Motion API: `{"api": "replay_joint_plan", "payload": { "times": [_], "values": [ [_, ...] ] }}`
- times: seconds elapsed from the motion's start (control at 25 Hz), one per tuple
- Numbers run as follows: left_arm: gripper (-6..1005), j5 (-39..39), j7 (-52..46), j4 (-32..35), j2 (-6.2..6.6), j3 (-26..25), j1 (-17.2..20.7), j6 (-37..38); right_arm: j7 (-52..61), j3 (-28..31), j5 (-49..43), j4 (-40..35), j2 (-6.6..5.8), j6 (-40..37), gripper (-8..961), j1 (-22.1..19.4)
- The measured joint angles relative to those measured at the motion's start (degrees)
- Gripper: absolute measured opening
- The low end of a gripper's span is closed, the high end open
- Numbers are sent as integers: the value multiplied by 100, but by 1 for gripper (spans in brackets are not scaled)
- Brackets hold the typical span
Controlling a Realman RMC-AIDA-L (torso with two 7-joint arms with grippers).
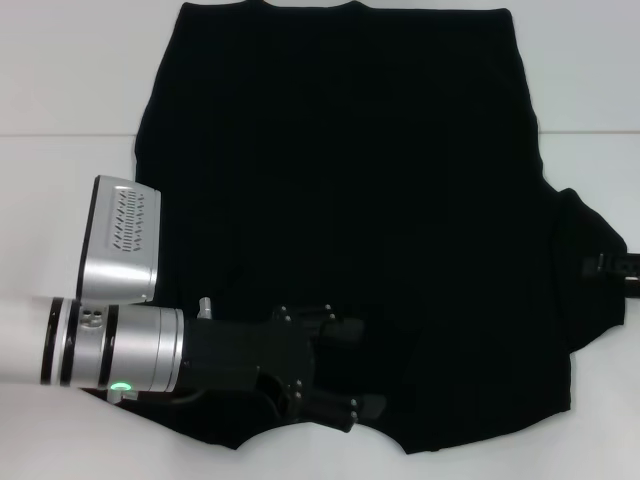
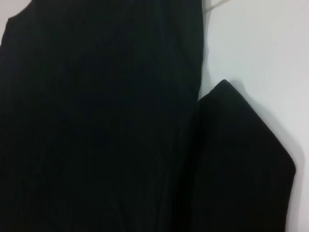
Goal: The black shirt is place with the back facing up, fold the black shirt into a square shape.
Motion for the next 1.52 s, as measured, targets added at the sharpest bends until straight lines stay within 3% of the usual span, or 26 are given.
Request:
{"api": "replay_joint_plan", "payload": {
  "times": [0.56,0.8,1.2,1.52],
  "values": [
    [937,-1,-24,22,9,-8,-11,1,-22,-32,-36,8,19,51,884,-12],
    [937,-14,-27,30,10,-59,-23,6,-56,-21,-36,-2,24,118,723,-28],
    [937,-26,-27,29,17,-163,-17,23,-9,-30,-37,-6,22,126,227,-36],
    [937,-26,-9,29,18,-162,-15,13,-6,-19,-43,7,22,128,11,-51]
  ]
}}
